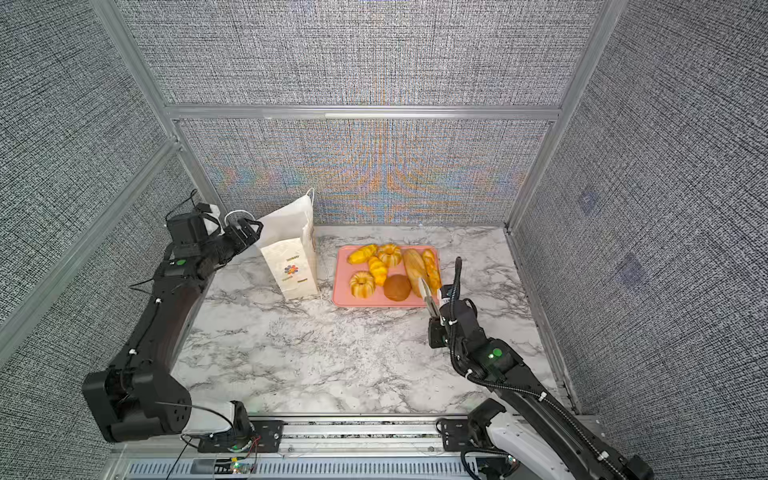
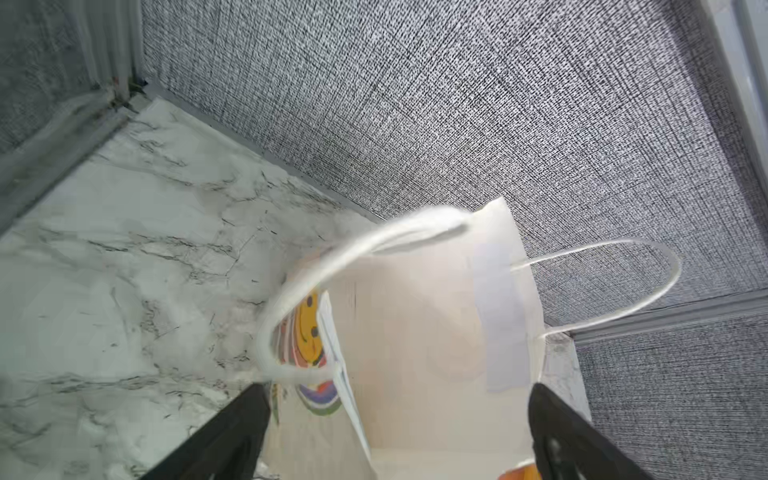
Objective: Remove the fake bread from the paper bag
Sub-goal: 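Stand the paper bag upright with the left gripper while the right tongs withdraw, then release the bag with the left gripper and set the tongs down beside the tray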
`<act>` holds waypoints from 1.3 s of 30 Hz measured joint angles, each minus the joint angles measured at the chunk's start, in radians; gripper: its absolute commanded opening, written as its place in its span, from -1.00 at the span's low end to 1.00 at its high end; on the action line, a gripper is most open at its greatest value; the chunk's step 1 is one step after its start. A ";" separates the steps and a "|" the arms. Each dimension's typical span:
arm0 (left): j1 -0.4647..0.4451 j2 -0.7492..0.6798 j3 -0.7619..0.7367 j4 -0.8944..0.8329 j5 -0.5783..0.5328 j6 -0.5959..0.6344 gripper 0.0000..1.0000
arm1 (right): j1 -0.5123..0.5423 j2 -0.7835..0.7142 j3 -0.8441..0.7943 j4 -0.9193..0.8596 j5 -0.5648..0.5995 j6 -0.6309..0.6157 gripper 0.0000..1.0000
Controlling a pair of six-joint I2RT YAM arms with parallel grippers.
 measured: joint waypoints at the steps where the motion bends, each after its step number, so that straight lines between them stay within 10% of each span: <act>1: 0.000 -0.026 -0.011 -0.007 -0.015 0.017 0.99 | -0.010 0.012 0.013 0.000 0.003 -0.005 -0.46; 16: 0.001 -0.645 -0.626 0.291 -0.337 0.105 0.98 | -0.491 0.462 0.276 0.192 -0.169 -0.138 -0.40; 26: 0.000 -0.738 -0.798 0.412 -0.364 0.199 0.97 | -0.525 0.968 0.552 0.349 -0.208 -0.329 -0.27; 39: -0.002 -0.747 -0.900 0.497 -0.357 0.259 0.99 | -0.547 1.157 0.748 0.270 -0.156 -0.390 0.58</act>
